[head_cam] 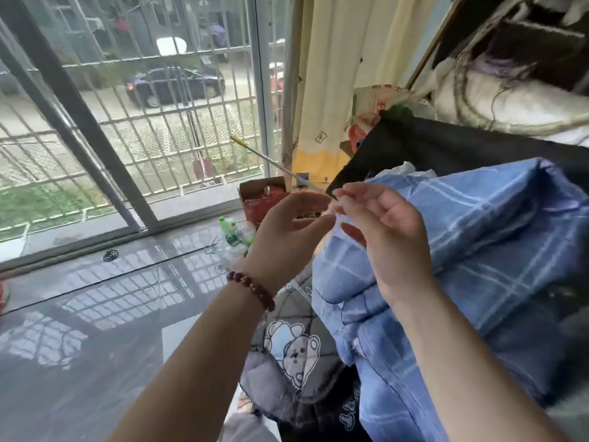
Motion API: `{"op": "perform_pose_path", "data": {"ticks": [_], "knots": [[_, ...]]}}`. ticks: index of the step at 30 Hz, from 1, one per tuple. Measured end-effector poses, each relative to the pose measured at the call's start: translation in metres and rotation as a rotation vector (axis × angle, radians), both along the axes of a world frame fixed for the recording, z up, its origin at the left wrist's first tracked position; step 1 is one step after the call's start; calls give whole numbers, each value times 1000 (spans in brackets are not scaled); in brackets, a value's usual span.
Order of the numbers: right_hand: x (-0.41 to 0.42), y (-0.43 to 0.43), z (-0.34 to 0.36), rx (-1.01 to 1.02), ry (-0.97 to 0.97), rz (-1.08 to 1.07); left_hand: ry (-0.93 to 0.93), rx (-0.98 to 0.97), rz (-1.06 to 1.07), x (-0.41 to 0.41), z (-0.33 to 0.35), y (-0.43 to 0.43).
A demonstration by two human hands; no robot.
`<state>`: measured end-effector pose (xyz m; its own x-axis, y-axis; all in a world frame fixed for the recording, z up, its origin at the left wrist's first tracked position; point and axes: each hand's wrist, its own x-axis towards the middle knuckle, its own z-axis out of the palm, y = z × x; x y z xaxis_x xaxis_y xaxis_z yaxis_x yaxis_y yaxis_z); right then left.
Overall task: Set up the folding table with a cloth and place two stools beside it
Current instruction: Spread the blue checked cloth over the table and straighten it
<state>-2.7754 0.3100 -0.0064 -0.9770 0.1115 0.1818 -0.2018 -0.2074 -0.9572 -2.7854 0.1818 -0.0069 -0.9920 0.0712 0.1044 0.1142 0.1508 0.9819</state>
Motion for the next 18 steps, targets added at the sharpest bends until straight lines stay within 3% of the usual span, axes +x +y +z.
{"op": "perform_pose_path", "data": {"ticks": [9,18], "knots": [[-42,37,0,84,-32,-387,10,-57,-375,-89,0,51],[-52,57,-14,170,-46,-795,-28,-51,-674,-127,-9,91]]}}
